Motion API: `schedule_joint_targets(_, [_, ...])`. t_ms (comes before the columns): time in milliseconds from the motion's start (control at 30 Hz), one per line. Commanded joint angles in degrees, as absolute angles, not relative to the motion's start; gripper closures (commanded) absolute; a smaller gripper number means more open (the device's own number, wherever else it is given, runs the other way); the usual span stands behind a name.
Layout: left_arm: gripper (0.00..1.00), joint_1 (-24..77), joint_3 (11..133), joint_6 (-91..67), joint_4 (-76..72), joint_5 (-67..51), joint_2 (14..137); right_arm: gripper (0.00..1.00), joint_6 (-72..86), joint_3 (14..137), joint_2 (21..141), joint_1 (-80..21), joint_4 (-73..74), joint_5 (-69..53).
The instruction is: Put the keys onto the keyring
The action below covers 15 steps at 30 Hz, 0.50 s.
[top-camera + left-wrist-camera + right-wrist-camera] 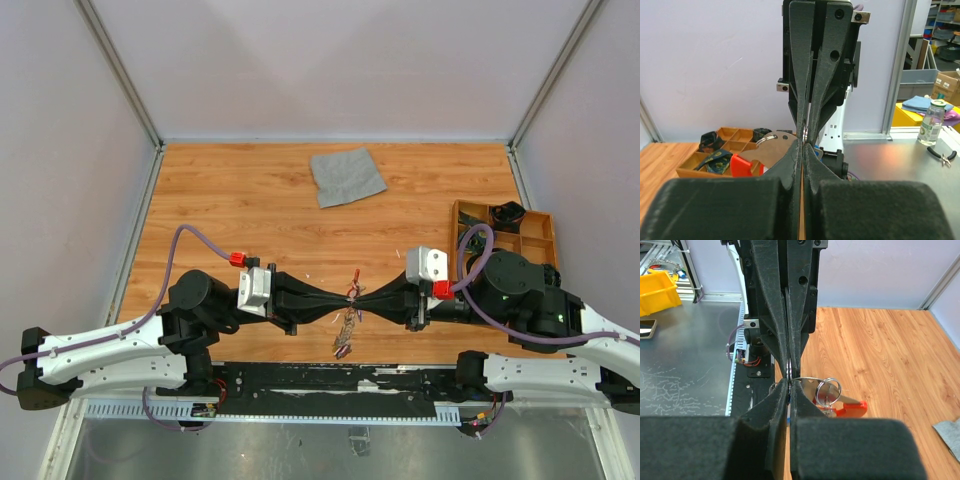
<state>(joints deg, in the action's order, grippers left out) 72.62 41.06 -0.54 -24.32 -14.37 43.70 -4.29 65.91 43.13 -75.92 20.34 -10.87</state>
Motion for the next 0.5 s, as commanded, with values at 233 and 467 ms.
schedule_joint_targets(233, [0.88,73.1,42.8,-0.8,-26.7,-13.8,43.3,0.99,-4.9,71.9,45.6,-75.2,29.1,-8.6])
schedule_joint_targets(467, [0.66,73.1,45.9,2.1,-18.6,-12.4,44.4,0.99,-8.5,89.5,55.6,-75.2,55.1,-6.1])
